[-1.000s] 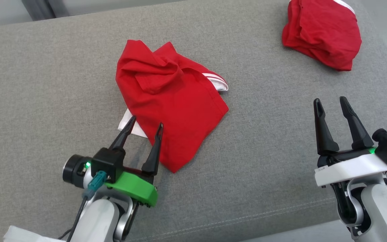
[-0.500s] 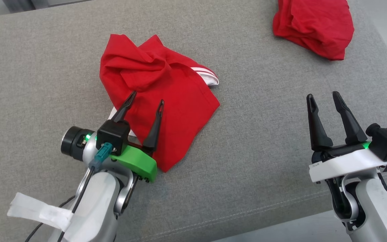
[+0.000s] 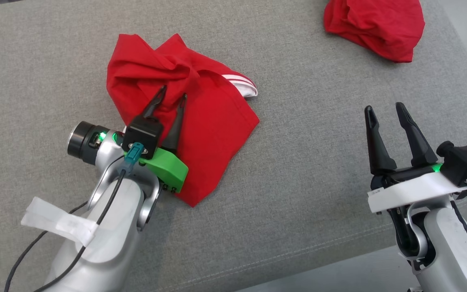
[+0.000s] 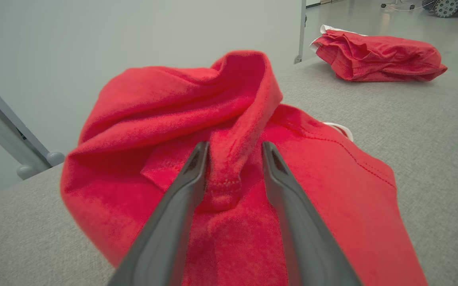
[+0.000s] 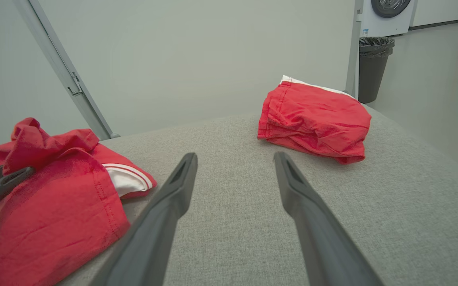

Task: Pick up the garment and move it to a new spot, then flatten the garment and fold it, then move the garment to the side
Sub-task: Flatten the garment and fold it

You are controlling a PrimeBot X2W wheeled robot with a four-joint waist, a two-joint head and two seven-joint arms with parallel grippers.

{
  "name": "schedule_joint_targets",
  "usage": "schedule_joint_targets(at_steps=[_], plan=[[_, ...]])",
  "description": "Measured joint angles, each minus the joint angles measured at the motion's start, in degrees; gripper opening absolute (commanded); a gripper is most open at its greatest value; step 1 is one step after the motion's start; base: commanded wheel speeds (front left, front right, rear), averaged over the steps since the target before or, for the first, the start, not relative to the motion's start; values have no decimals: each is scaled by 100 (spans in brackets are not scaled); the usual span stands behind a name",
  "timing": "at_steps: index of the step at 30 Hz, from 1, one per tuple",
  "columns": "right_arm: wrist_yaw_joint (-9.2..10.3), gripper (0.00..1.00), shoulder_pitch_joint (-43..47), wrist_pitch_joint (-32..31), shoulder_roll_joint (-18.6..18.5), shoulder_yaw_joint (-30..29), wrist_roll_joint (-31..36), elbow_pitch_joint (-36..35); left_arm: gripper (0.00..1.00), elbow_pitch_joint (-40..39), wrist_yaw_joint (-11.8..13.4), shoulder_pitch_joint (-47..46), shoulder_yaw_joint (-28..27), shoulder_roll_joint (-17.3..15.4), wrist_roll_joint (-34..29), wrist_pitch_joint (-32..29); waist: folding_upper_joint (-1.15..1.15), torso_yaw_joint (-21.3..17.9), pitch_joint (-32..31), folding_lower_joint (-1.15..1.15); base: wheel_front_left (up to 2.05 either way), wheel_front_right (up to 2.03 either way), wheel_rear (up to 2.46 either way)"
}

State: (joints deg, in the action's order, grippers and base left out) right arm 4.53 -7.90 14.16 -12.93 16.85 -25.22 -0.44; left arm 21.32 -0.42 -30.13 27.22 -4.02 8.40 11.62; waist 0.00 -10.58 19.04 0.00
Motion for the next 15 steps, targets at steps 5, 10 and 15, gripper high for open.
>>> schedule_joint_targets(at_steps=[5,10,15], plan=[[0,100,-16,0,23,-9,0,89,0,222,-10,-250,102,7,-125,-23,0,-32,31,0,0,0,0],[-8,100,-91,1,41,-45,0,148,0,211,-234,-639,170,81,-18,-23,0,-13,13,0,0,0,0],[-49,100,-115,1,41,-68,7,182,0,63,-541,-904,43,219,983,-300,0,77,-38,0,0,0,0]])
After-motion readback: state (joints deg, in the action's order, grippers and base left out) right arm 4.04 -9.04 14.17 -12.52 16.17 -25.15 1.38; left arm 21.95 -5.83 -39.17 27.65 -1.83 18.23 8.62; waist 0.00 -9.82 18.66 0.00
